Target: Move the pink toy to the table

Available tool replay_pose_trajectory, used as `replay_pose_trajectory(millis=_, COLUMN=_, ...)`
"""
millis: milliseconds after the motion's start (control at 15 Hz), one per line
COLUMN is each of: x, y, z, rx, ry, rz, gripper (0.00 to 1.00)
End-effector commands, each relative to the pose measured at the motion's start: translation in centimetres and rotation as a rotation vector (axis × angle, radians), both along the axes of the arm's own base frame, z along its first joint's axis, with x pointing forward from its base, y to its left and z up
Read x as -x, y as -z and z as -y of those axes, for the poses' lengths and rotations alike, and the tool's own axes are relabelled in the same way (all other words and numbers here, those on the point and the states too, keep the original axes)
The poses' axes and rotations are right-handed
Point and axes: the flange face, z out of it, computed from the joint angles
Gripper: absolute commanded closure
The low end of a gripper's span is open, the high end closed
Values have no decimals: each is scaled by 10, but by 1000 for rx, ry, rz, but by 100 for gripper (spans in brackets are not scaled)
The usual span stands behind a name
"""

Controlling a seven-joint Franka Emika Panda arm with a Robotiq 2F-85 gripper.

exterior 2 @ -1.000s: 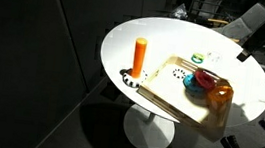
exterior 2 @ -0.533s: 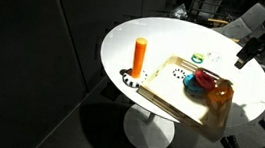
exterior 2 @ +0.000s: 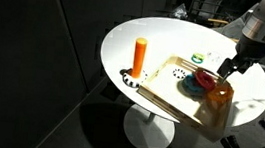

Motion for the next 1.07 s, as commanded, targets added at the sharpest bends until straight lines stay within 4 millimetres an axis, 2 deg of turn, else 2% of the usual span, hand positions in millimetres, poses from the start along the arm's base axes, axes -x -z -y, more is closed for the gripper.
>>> replay_pose_trajectory(millis=0, x=-21, y=20, z=-7, rx=11, ry=-9, rz=24, gripper=0)
replay_pose_trajectory(millis=933, x=-65, y=74, z=-33, rx=-20, ry=-67, rz=66, gripper=0)
replay_pose_trajectory(millis=1000, x=-67, y=77, z=-35, rx=-19, ry=-64, rz=59, gripper=25)
